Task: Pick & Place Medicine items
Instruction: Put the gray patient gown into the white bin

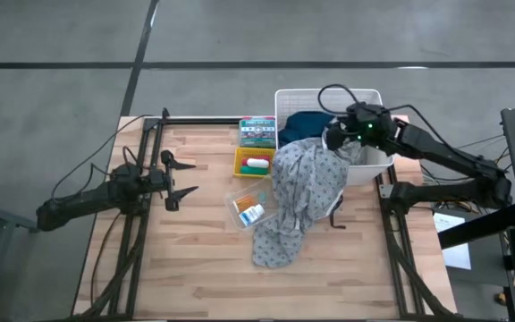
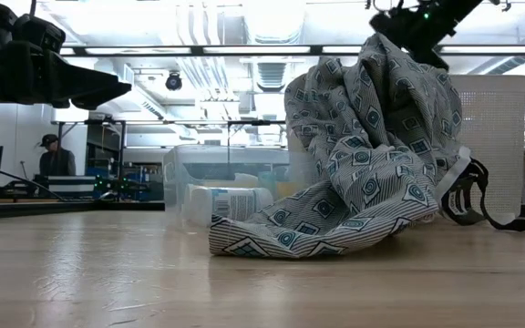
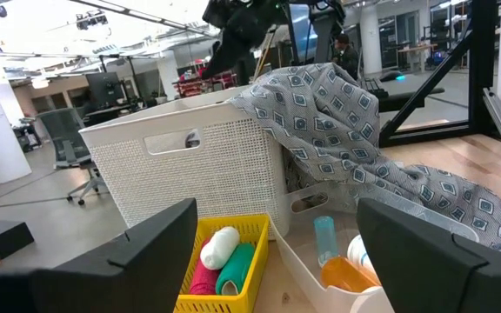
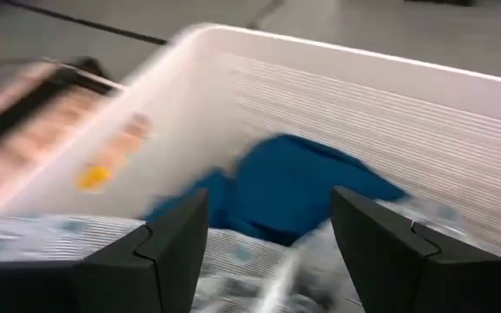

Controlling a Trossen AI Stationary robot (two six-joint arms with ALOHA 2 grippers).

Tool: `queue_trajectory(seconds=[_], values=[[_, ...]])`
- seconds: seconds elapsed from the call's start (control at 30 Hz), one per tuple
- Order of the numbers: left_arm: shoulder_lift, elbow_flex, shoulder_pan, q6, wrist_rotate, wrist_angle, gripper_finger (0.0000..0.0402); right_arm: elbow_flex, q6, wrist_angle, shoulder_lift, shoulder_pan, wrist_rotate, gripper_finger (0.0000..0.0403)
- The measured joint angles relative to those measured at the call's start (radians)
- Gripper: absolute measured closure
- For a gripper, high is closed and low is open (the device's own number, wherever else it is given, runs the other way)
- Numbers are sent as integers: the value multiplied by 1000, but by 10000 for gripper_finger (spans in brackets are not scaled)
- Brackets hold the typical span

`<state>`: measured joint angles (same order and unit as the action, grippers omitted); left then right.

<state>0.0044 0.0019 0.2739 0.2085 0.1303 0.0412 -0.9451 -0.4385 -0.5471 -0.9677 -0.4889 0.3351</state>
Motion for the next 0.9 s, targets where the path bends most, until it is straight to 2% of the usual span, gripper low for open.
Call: queue_trajectory(seconds=[0.27,0.47,0.77,0.9], values=[[0,0,0,0,0,0,81,0,8,90,46,12,-224,170],[0,0,0,0,0,0,81,0,170,201,57,156,-242,170],[0,0,0,0,0,0,81,0,437,305,12,572,97,170],[0,0,0,0,0,0,81,0,425,314,-56,765,290,170]])
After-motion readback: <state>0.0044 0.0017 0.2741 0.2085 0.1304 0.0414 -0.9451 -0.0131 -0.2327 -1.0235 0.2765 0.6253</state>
